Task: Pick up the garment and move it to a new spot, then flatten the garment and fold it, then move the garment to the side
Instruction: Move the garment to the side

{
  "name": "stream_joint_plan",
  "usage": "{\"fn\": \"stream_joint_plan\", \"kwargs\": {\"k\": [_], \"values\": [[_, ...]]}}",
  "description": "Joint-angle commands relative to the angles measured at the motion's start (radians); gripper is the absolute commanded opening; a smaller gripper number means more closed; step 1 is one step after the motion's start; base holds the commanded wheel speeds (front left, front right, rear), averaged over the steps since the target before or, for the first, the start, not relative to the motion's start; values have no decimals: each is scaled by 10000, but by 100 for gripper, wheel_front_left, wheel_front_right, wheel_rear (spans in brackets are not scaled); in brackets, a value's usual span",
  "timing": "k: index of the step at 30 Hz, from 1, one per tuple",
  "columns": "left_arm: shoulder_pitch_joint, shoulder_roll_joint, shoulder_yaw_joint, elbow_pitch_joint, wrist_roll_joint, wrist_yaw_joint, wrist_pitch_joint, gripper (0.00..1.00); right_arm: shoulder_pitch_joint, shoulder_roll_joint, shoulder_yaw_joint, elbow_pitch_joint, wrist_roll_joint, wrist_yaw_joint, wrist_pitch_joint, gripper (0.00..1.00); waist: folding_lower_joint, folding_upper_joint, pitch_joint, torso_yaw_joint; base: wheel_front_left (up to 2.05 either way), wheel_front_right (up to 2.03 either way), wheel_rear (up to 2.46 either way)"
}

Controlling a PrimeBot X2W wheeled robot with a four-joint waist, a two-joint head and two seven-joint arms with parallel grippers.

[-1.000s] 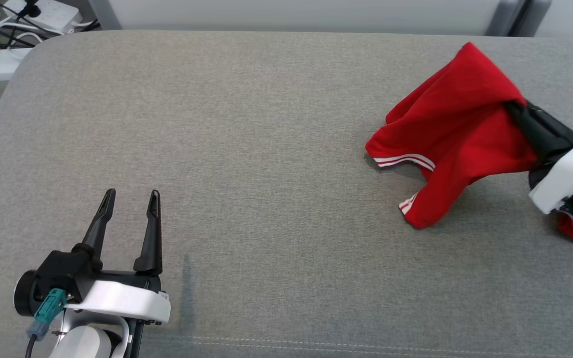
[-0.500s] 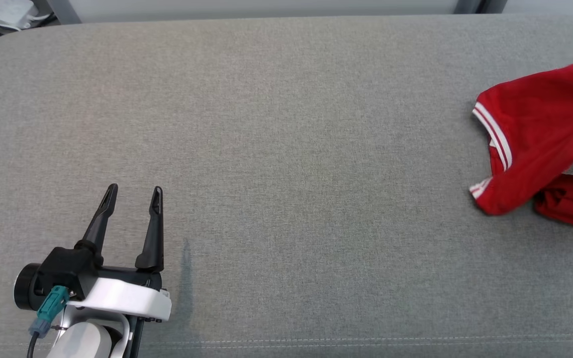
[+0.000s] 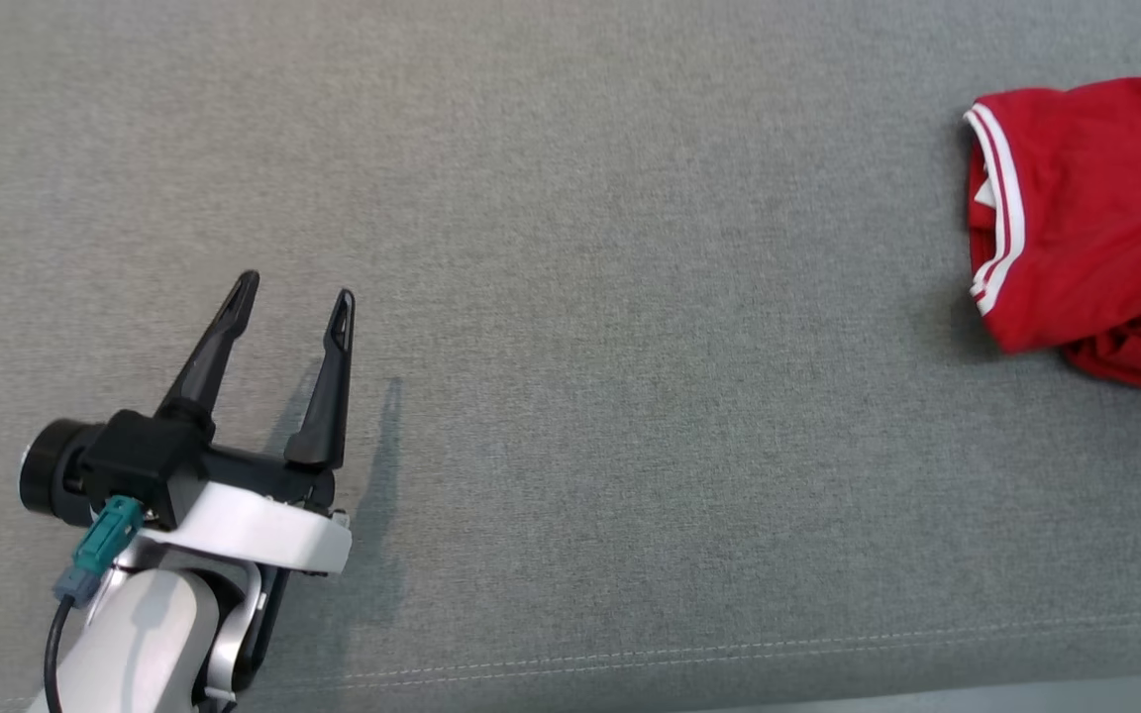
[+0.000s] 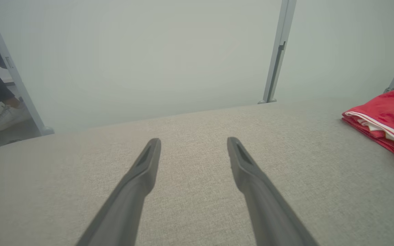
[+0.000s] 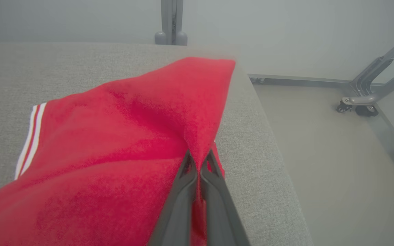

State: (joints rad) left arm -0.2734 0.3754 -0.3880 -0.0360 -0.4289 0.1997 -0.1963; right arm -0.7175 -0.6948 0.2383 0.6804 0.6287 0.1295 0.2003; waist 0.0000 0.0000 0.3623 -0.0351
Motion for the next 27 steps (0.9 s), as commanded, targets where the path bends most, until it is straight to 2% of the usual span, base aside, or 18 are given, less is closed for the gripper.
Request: {"fn": "stream_joint_plan", "kwargs": {"k": [1,2,5,10,15,18,21,27], "values": [[-528,387,345,-347,144,-60,60,100,-101,-328,171,162,-226,12,-236,47,0,0,411,-259,0,0,0],[-623,429,335,-390,184,-69,108,100,-213,-303,227,413,-372,12,-397,100,0,0,502,-302,0,0,0],[-855,530,302,-490,257,-111,235,100,-513,-135,216,1363,-801,12,-857,100,0,0,706,-380,0,0,0],[-1031,647,301,-593,300,-116,360,100,-878,479,-161,2670,-1322,12,-2269,100,0,0,867,-561,0,0,0],[-945,819,380,-610,277,-63,457,100,-1079,1221,-539,2858,-1152,12,-4016,100,0,0,716,-951,0,0,0],[-803,927,459,-600,222,-14,503,100,-959,1624,-590,2303,-943,12,-4473,100,0,0,452,-1234,0,0,0],[-633,1013,522,-599,152,30,545,100,-626,1967,-498,1231,-916,12,-4596,100,0,0,132,-1460,0,0,0],[-400,1011,636,-744,67,253,558,100,669,2695,-787,-2308,-1327,12,-4617,100,0,0,-365,-1284,0,0,0]]}}
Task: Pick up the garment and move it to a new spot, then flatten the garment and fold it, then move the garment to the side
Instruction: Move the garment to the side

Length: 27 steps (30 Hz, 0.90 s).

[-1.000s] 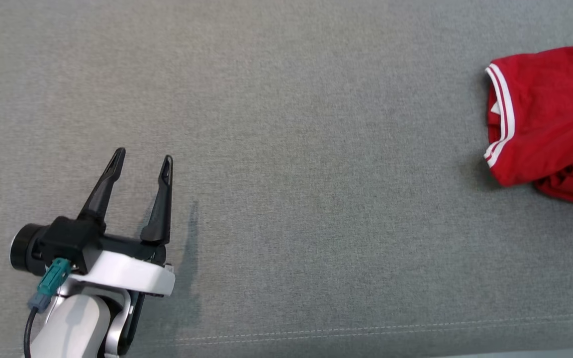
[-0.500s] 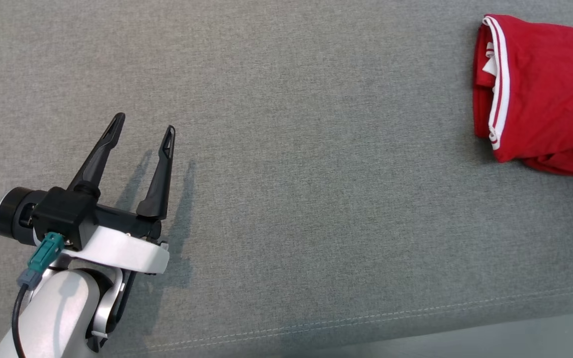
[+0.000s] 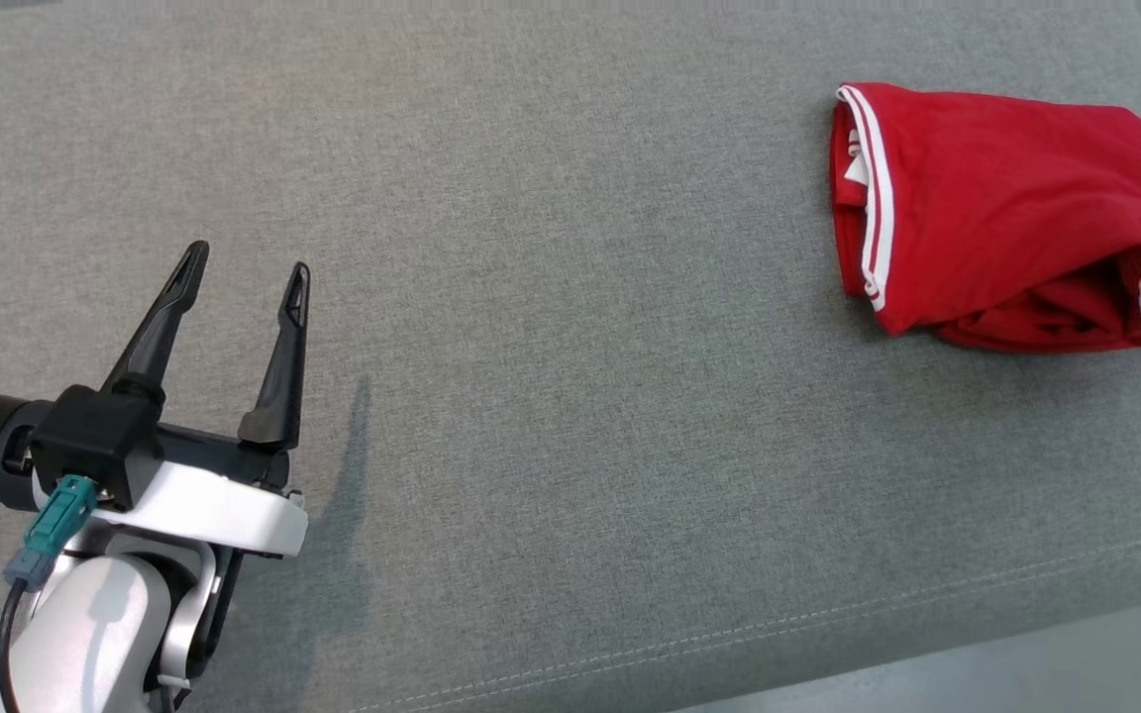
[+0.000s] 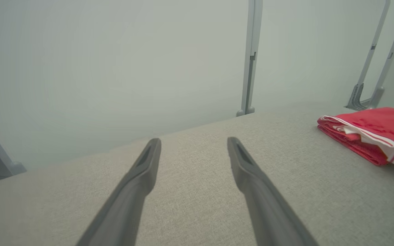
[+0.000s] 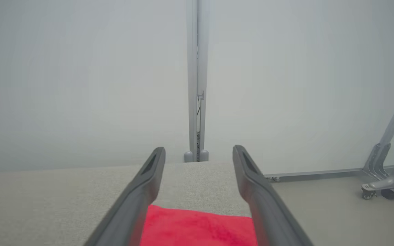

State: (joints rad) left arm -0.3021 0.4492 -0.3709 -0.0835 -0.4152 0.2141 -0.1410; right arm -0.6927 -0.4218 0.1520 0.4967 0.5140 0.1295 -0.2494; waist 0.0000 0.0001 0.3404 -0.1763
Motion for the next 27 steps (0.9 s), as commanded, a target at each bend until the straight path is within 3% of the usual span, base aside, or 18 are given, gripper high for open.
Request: {"fn": "stream_joint_plan", "kwargs": {"k": [1,8,13,19,27], "values": [[-73,261,491,-276,-100,144,-2,100,702,94,57,-1028,-329,12,-120,100,0,-1,-222,237,0,0,0],[246,159,643,-164,-303,298,-213,100,2184,1005,260,-3522,-1052,12,-30,100,0,-1,-652,1062,0,0,0],[556,10,760,-25,-479,414,-472,100,3102,1561,349,-4638,-1575,12,330,100,0,-1,-964,1847,0,0,0],[937,-133,815,356,-741,293,-747,100,4281,2062,-1,-5011,-2192,12,452,100,0,-1,-1544,2547,0,0,0],[1547,-203,798,698,-951,105,-945,100,5629,2622,-348,-4561,-2431,12,390,100,0,-1,-2359,2689,0,0,0]]}}
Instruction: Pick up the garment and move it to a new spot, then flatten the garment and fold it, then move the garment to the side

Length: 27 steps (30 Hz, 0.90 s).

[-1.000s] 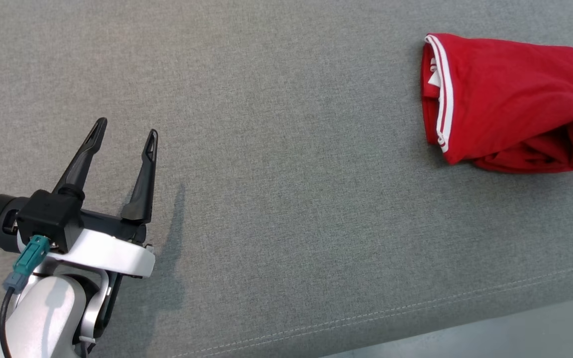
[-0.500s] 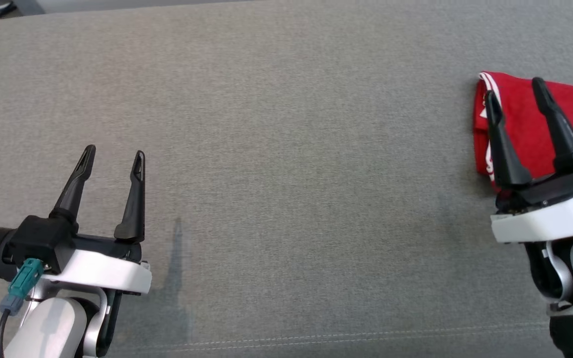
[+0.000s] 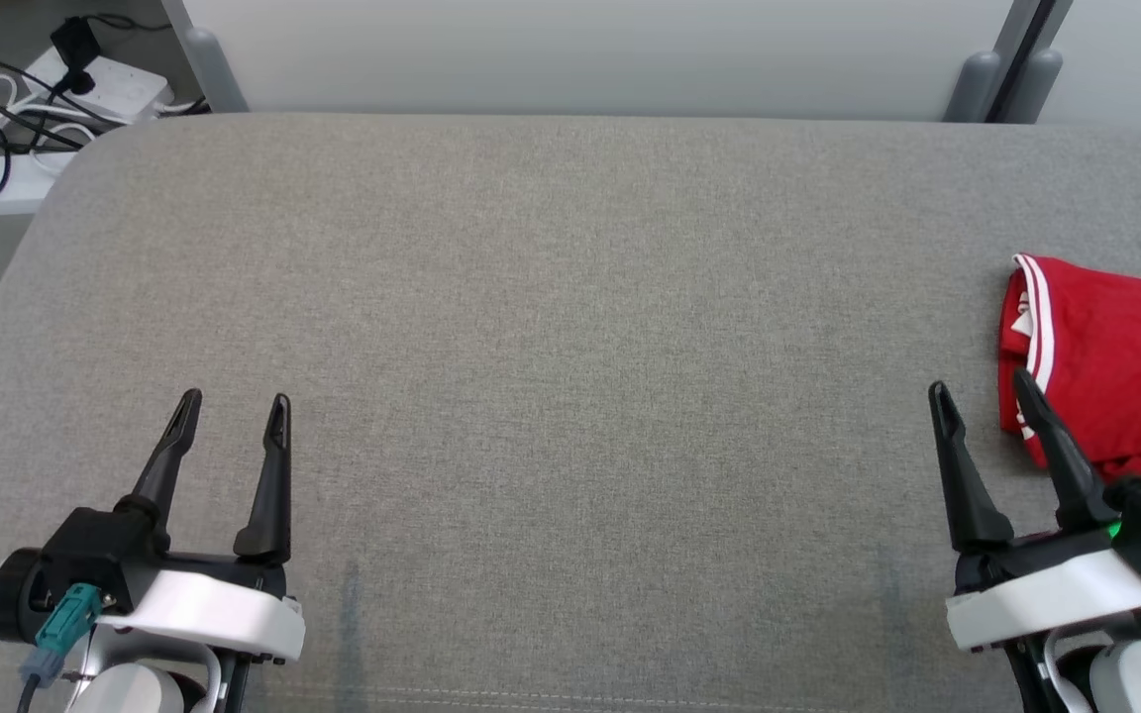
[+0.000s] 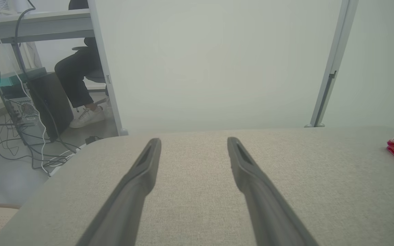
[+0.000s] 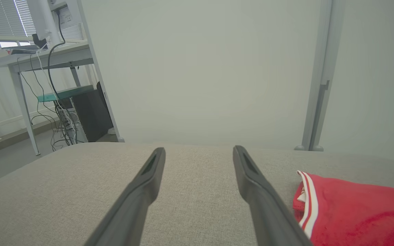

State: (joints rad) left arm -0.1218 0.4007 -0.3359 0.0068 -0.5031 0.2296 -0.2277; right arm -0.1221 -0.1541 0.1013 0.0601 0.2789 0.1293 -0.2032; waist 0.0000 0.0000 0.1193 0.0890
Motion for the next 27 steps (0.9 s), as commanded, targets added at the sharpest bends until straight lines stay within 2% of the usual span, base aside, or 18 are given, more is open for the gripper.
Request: {"fn": "stream_joint_plan", "kwargs": {"k": [1,11,27], "values": [[-183,281,454,-181,-94,-58,-92,100,58,-13,128,-141,-108,14,-72,100,0,0,-233,20,0,0,0],[299,257,519,-84,-237,-96,-188,100,942,228,68,149,-256,14,5,100,0,0,-779,-134,0,0,0],[541,389,472,-35,-339,98,118,100,1038,451,-74,105,-434,14,-24,100,0,0,-963,-103,0,0,0]]}}
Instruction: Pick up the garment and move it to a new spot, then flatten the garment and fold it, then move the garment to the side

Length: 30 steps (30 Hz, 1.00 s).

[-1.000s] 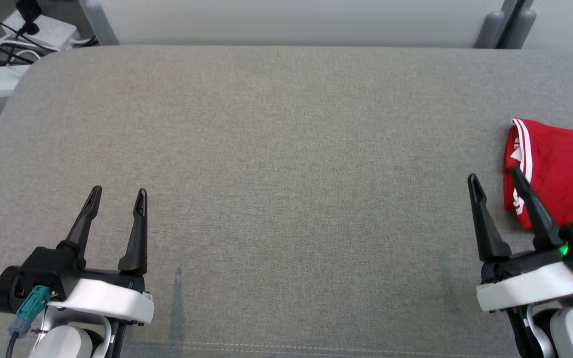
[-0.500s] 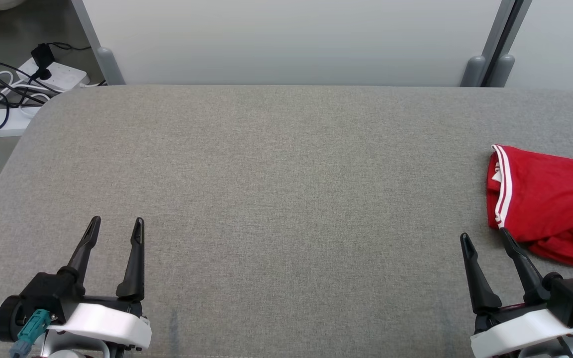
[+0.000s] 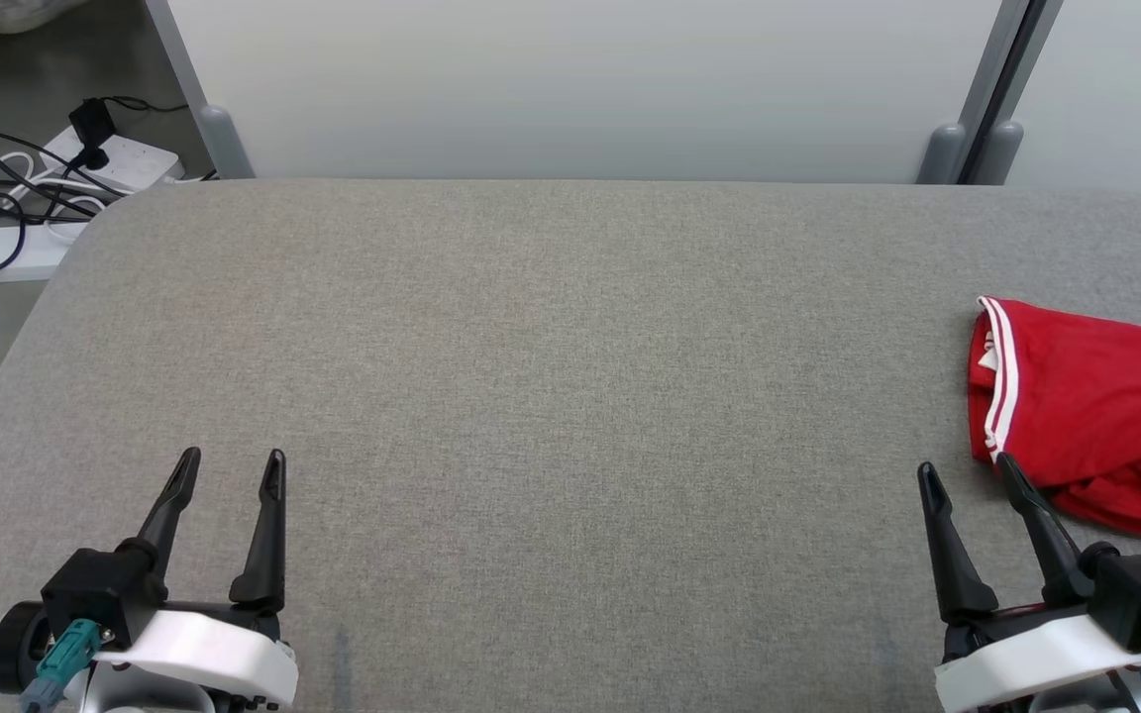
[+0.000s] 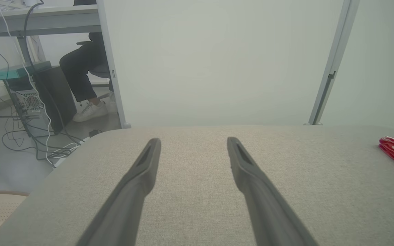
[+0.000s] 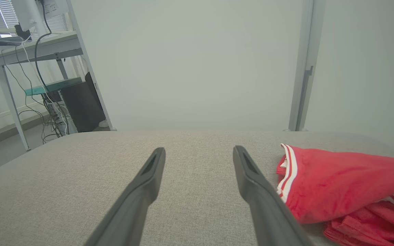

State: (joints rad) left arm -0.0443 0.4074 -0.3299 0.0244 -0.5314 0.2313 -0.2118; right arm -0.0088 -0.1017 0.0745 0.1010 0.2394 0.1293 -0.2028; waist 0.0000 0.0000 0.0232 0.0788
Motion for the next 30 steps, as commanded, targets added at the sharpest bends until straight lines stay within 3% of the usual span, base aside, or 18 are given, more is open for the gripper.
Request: {"fn": "stream_joint_plan", "kwargs": {"k": [1,14,15,24,30], "values": [[-227,329,409,-221,-55,94,-31,100,-95,-62,193,-310,-47,14,-30,100,0,0,-5,-5,0,0,0],[-213,327,358,-270,-38,301,46,100,-130,11,164,-389,-50,14,10,100,0,0,7,-8,0,0,0],[12,5,-59,11,-1,247,77,0,3,65,-12,-42,-7,0,0,0,0,0,7,-11,0,0,0],[126,-398,48,313,-606,57,238,0,88,108,-31,244,774,1,123,0,22,0,-24,-55,0,0,0],[77,-539,247,430,-1143,-129,373,0,15,92,-79,329,1472,1,243,0,1,0,-15,-93,0,0,0]]}}
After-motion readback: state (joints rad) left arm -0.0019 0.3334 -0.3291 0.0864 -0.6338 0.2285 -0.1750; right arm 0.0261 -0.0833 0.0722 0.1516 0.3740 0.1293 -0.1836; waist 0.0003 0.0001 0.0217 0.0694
